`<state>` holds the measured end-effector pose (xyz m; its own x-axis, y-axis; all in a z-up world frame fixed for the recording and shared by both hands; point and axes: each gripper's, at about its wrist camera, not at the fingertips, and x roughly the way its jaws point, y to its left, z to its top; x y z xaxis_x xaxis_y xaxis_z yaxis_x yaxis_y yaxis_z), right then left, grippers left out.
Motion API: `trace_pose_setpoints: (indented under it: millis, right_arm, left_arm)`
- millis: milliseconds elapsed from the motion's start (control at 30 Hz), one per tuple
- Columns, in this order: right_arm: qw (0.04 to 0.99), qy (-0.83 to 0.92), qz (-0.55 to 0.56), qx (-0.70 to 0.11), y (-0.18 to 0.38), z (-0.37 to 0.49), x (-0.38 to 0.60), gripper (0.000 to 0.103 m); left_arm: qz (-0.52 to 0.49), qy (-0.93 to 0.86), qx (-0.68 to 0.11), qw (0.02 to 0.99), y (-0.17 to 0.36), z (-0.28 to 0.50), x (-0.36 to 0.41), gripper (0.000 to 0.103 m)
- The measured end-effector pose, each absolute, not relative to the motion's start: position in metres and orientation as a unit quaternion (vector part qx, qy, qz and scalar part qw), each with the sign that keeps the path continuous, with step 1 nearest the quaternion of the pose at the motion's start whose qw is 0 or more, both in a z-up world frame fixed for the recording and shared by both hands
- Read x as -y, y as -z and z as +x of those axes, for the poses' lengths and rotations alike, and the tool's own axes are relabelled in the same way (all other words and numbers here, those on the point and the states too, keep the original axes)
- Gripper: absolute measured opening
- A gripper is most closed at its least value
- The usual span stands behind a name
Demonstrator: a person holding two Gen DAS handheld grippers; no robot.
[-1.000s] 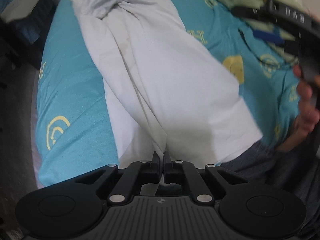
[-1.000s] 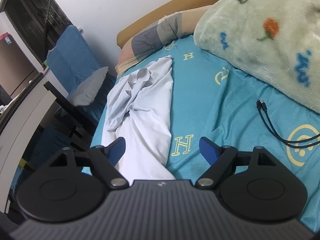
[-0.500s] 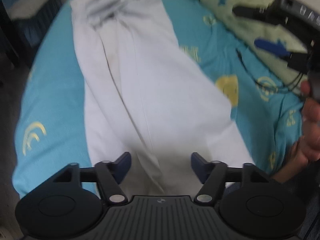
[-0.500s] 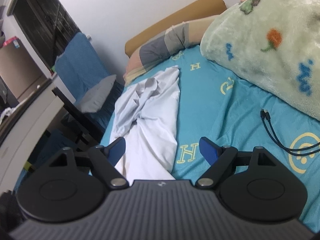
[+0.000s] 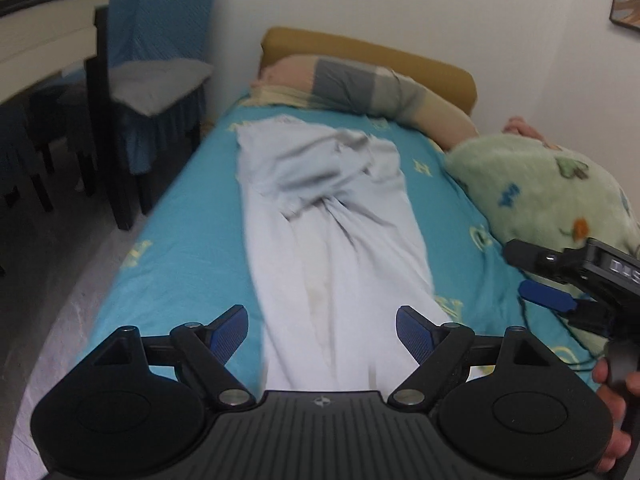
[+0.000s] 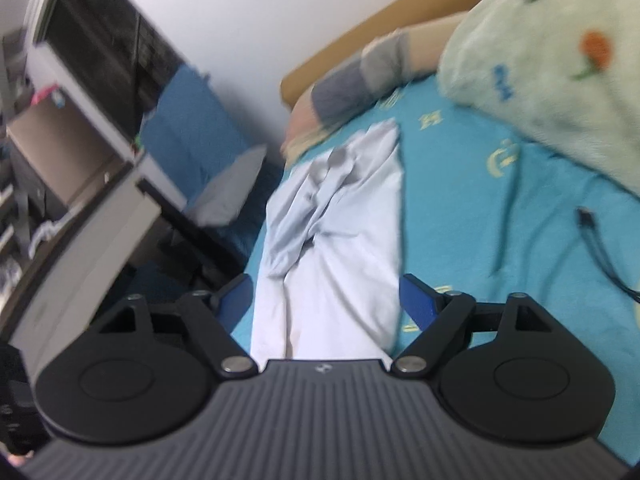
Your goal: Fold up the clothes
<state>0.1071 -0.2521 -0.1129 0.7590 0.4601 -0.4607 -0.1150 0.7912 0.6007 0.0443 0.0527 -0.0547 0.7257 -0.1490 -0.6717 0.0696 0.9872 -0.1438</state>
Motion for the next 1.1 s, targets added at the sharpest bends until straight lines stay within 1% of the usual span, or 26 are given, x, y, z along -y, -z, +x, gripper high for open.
trace_pose_setpoints:
  millis: [167,300,400,433,467,500,533,567,600,633,700,800,900,1000,1067,1100]
  right_arm:
    - [0.881,-0.204,0.293,-0.311,0.130,0.186,0.200,0.078]
    - [0.873,-0.204,0.282,-0.342,0.163,0.253,0.142,0.078]
    - [0.876,-0.192,0.277,-0.345,0.183,0.294,0.115,0.077]
    - [0.879,-0.189,0.273,-0.343,0.187,0.306,0.107,0.070]
    - [0.882,-0.189,0.266,-0.341,0.190,0.315,0.100,0.059]
    - [0.891,-0.185,0.248,-0.333,0.188,0.320,0.095,0.054]
    - [0.901,-0.179,0.227,-0.324,0.186,0.324,0.089,0.040]
    - [0.910,-0.173,0.212,-0.313,0.183,0.325,0.087,0.022]
    - [0.918,-0.167,0.197,-0.301,0.179,0.326,0.087,0.014]
    - [0.926,-0.161,0.183,-0.290,0.175,0.326,0.086,0.010]
    - [0.939,-0.153,0.168,-0.258,0.163,0.322,0.091,0.009]
    - [0.947,-0.143,0.162,-0.238,0.146,0.319,0.106,0.008]
    - [0.946,-0.133,0.157,-0.250,0.137,0.318,0.119,0.008]
    - [0.959,-0.126,0.127,-0.219,0.128,0.311,0.123,0.008]
    - [0.961,-0.112,0.130,-0.215,0.130,0.313,0.128,0.008]
    - [0.959,-0.108,0.134,-0.227,0.135,0.317,0.131,0.008]
  left_arm:
    - [-0.093,0.036,-0.341,0.935,0.061,0.059,-0.087,0.083]
    - [-0.115,0.016,-0.331,0.936,0.073,0.074,-0.110,0.083]
    - [-0.138,0.007,-0.330,0.934,0.084,0.085,-0.126,0.083]
    - [-0.147,0.005,-0.333,0.932,0.088,0.088,-0.131,0.083]
    - [-0.153,0.004,-0.334,0.930,0.092,0.091,-0.135,0.083]
    - [-0.157,0.004,-0.336,0.929,0.094,0.092,-0.137,0.083]
    - [-0.161,0.003,-0.337,0.928,0.097,0.094,-0.138,0.083]
    - [-0.164,0.003,-0.338,0.927,0.099,0.096,-0.140,0.083]
    - [-0.168,0.002,-0.340,0.925,0.102,0.097,-0.142,0.083]
    - [-0.171,0.002,-0.341,0.924,0.104,0.099,-0.144,0.082]
    - [-0.179,0.001,-0.344,0.922,0.109,0.102,-0.147,0.082]
    - [-0.187,0.001,-0.347,0.919,0.115,0.106,-0.152,0.082]
    - [-0.174,0.003,-0.349,0.921,0.116,0.107,-0.147,0.082]
    - [-0.164,0.004,-0.350,0.922,0.116,0.109,-0.141,0.082]
    - [-0.160,0.011,-0.356,0.921,0.119,0.109,-0.139,0.082]
    - [-0.159,0.015,-0.360,0.919,0.120,0.109,-0.137,0.082]
